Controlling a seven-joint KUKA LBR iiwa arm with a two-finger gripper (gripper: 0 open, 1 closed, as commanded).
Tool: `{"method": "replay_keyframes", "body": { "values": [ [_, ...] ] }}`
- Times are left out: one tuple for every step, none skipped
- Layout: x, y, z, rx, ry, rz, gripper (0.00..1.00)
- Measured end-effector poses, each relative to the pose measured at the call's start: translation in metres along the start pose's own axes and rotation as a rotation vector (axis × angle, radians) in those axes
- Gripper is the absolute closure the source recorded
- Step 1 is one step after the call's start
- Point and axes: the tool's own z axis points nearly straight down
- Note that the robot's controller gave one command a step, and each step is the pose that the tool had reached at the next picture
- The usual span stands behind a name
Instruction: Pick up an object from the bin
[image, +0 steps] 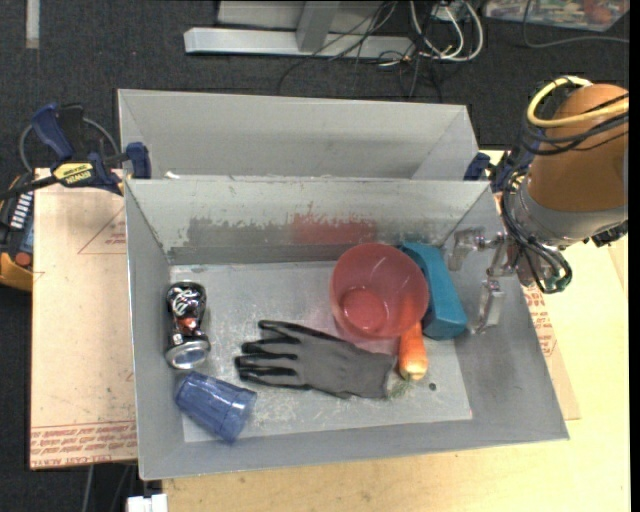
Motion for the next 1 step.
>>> {"method": "replay_keyframes", "body": {
  "values": [
    [-0.0014,0.0010,-0.0051,0.001,-0.007,-0.004,0.00]
  ]
}}
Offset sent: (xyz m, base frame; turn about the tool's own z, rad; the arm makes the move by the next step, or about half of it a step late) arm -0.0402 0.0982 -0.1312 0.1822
